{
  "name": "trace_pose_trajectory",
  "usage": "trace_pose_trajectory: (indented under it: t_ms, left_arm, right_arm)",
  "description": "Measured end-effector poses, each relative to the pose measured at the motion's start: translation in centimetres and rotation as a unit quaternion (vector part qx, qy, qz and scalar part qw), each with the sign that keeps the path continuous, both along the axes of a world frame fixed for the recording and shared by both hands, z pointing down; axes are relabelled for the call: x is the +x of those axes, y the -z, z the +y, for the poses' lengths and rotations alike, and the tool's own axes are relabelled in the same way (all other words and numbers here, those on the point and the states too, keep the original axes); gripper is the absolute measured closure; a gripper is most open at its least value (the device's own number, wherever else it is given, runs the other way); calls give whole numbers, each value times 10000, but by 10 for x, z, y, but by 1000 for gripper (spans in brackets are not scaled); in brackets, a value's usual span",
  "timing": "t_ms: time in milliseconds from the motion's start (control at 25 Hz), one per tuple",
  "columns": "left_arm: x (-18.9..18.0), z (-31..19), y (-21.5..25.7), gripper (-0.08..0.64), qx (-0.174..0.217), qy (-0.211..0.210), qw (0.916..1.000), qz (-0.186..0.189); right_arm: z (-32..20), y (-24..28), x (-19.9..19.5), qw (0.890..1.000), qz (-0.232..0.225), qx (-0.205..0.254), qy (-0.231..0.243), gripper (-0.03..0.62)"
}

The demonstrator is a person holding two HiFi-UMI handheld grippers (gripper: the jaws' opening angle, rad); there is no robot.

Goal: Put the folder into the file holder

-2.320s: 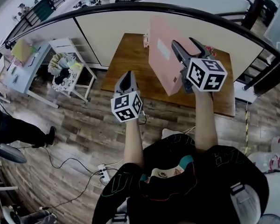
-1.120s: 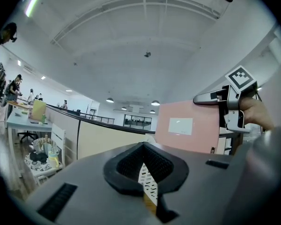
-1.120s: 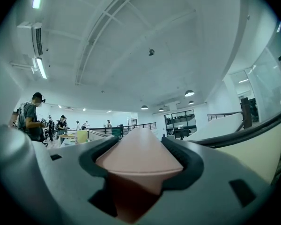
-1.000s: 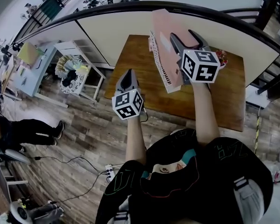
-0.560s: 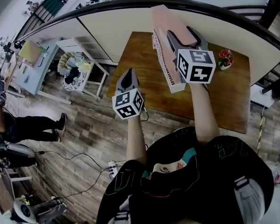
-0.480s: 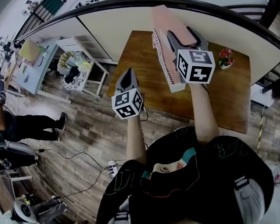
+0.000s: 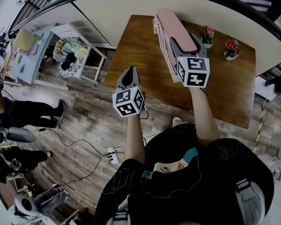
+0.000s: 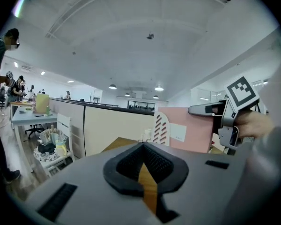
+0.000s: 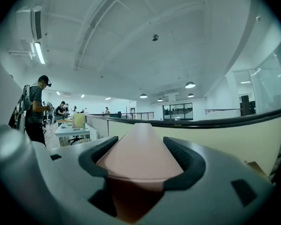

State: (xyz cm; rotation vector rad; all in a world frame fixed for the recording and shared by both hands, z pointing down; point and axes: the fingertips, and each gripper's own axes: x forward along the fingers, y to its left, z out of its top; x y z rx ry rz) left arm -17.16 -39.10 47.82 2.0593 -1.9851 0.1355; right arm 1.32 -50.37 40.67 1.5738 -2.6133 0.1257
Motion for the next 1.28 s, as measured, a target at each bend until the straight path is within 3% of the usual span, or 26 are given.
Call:
trace_pose_trajectory:
  t_ms: [160,360,520,720,760,880,1080,1280]
  left_arm:
    - [0,4,-19,561,-228,-45,9997,31]
    - [-9,12,-14,561,-159,23,9999,37]
    - [-14,11,-2,562,-8,88,10000,36]
    - [-21,13,14,561,239,153,9995,125]
    - [-23,14,19,561,307,168,9993,155]
    - [-32,19,35,561,502,264,9983,162]
    - [-58,40,47,561,667,652,9956,33]
    - [-87,69,42,562,594,1179,9909,-279]
  right_arm:
    - [3,-18,-4,9997,218,-9,76,298]
    - [10,-17,-14,9978,624,-139,165,296]
    - [15,22,-8,9974,608,357,146,296]
    - [34,66,-25,9933,443,967,463,301]
    - [39,72,-29,9919,393,1073,545,338]
    - [54,88,-46,9867,212,1378,839,550]
    - [81,88,-94,9762,-245,1279,1735,589]
    - [106,36,-147,9659,-297,497,2525,589]
